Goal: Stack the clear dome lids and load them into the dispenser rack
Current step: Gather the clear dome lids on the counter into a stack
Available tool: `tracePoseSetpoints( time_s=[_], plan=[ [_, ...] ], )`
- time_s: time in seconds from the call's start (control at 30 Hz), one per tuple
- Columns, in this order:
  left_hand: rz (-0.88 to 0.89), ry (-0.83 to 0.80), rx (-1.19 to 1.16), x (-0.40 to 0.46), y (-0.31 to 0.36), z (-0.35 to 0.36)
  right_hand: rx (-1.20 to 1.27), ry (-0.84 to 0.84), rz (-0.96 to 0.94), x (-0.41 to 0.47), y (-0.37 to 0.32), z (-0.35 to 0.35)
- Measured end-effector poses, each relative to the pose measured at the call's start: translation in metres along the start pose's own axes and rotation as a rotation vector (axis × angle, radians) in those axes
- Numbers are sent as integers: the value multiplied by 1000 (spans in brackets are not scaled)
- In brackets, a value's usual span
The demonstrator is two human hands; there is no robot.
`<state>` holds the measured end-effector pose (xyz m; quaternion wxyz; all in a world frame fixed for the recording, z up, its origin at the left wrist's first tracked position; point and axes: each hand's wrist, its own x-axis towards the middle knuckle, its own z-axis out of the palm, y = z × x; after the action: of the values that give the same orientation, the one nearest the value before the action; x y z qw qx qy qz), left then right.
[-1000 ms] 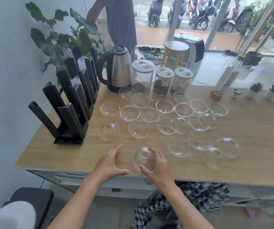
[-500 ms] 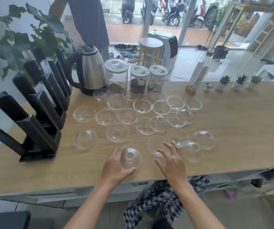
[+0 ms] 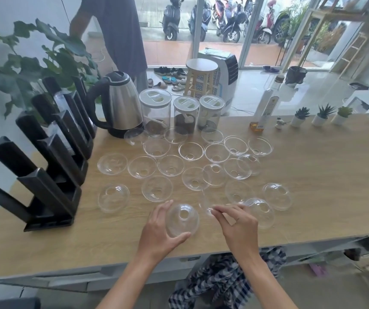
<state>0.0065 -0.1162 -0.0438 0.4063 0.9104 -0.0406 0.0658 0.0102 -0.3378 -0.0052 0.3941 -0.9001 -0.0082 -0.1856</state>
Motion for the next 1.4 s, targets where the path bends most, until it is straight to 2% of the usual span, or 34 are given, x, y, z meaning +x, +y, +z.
tracePoseSetpoints(
  time_s=[0.17, 0.27, 0.33, 0.63, 0.8, 1.0, 1.07, 1.4],
  plan=[
    [51, 35, -113, 10, 24, -24, 655, -135, 413, 8, -42, -7],
    [50, 56, -165, 15, 34, -28, 858, -211, 569, 8, -51, -2],
    [53, 71, -150, 16, 34, -26, 897, -234, 632, 5, -50, 2],
    [-10, -38, 36, 10, 14, -4, 606, -134, 647, -2, -22, 0],
    [-71, -129, 58, 7, 11, 16, 394, -101, 538, 0, -4, -12],
    [-82, -106, 41, 10, 23, 37, 53, 11, 358, 1, 32, -26],
    [-80, -132, 40, 16, 30, 44, -46, 48, 354, 3, 48, -31],
    [-81, -160, 19, 41, 54, 77, -142, -86, 430, 2, 105, -43]
  ],
)
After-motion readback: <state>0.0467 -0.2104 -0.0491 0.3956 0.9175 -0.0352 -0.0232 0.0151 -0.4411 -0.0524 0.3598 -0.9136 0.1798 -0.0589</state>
